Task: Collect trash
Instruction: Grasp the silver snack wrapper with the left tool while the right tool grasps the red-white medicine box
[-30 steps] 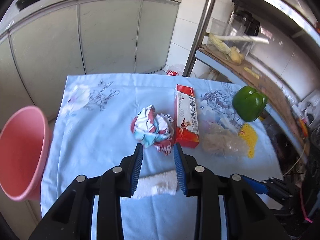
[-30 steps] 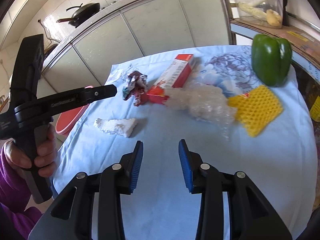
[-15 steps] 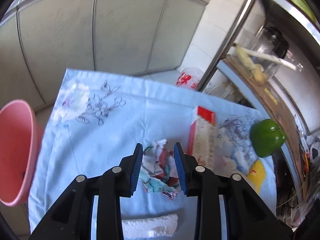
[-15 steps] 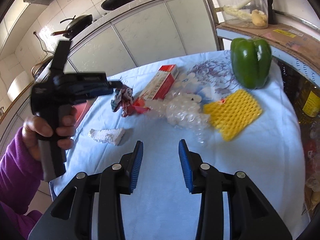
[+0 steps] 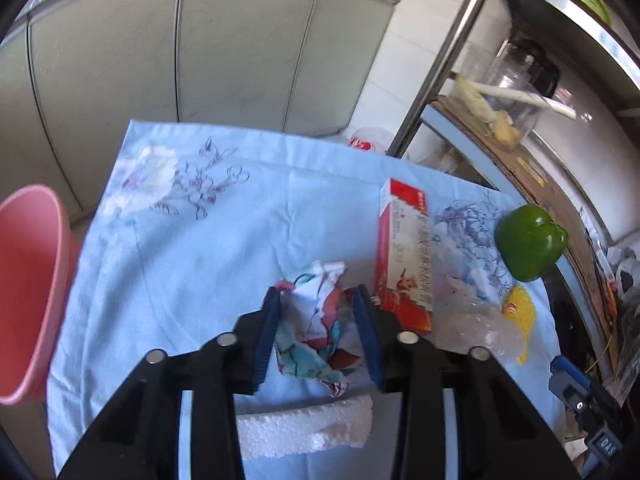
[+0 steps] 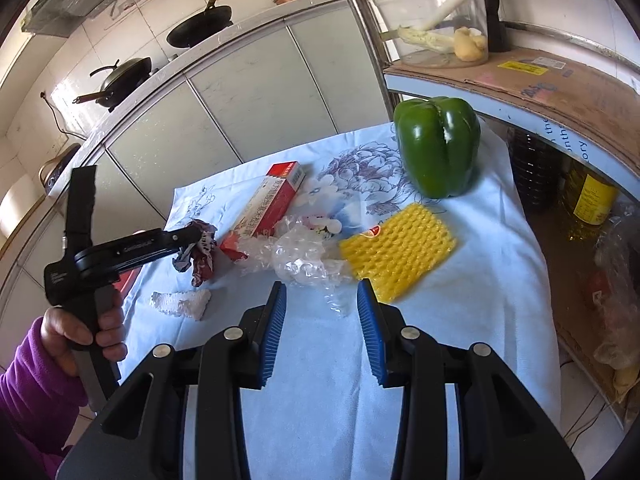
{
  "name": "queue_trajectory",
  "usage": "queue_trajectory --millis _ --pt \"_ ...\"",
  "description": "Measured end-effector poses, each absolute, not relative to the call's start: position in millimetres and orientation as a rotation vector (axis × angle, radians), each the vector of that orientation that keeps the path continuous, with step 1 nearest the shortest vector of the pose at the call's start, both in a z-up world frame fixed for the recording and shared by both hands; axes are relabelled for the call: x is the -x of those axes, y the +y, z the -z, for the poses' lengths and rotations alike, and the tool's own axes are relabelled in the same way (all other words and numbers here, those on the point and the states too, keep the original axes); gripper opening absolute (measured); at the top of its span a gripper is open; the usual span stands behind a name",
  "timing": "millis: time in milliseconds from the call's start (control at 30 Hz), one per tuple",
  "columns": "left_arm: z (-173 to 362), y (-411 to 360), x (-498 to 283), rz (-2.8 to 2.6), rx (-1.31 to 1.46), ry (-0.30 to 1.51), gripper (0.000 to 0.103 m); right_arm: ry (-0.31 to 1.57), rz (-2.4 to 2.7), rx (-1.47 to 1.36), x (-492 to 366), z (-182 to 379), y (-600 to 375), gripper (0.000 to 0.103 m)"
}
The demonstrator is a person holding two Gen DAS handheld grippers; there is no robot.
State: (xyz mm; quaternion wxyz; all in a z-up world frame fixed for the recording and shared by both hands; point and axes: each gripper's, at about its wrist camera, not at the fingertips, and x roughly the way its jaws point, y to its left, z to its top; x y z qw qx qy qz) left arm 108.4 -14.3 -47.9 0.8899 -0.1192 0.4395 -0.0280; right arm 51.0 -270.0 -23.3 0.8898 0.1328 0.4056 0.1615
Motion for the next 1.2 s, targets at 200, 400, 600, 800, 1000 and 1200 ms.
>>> queue_trajectory --millis 200,400,600,800,1000,1200 --pt "32 -20 -96 0.098 0.179 0.842 0.007 0.844 -0.356 -0.227 -54 18 -251 0.038" --pt "16 -4 -80 0.096 0.195 0.785 0.006 0.840 -0.376 -0.214 -63 7 -236 0.038" --pt "-2 21 -56 0.093 0.248 0.724 0.006 0.834 -0.420 -0.232 -98 -13 -198 0.048" --pt "-8 46 -28 0.091 0.290 0.704 0.006 0.910 -0.350 -0.232 -143 -2 -158 0.057" --pt "-3 66 -10 0.088 0.324 0.712 0.006 0.982 -0.207 -0.166 -180 23 -132 0.057" --pt "2 81 0 0.092 0.353 0.717 0.006 1.011 -0.133 -0.111 -198 37 -114 0.057"
